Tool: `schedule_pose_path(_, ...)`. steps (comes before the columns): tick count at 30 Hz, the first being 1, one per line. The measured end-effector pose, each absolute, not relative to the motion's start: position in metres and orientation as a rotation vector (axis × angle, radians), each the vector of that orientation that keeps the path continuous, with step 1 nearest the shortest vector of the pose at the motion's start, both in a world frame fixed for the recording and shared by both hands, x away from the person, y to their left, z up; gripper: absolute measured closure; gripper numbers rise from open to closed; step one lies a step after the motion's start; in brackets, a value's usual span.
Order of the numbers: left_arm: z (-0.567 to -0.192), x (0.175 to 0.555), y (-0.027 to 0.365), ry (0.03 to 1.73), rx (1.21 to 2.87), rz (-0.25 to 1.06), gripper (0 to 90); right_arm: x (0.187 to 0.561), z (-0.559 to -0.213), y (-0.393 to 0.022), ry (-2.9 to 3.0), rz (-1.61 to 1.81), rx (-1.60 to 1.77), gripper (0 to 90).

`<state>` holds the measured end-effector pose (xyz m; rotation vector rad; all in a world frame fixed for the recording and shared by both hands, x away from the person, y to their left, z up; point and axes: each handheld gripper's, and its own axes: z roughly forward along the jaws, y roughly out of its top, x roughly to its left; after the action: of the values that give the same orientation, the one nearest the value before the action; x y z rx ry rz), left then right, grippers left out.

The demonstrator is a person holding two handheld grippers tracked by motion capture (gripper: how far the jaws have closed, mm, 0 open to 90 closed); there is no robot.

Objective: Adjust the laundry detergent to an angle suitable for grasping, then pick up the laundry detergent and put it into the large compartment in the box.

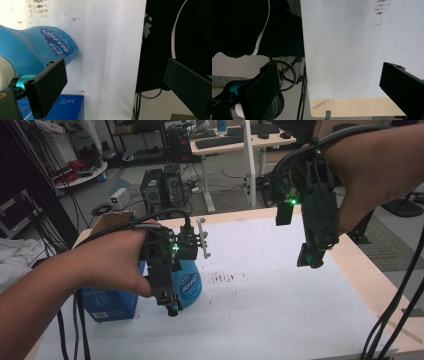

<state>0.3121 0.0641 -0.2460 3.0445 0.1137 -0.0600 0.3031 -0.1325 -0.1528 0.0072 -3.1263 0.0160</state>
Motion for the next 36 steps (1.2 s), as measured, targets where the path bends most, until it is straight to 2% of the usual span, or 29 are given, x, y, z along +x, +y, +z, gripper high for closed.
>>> schedule_pose_path(16, -0.2508, 0.314, 0.0647, 0.15, 3.048, -0.079, 4.6, 0.3102, -0.1549, -0.1383, -3.131, 0.012, -0.006, 2.1)
schedule_pose_path(36, -0.2419, 0.3081, 0.0634, 0.102, 3.041, -0.061, 4.6, 0.3058, -0.1468, -0.1335, -3.142, 0.014, -0.002, 2.1)
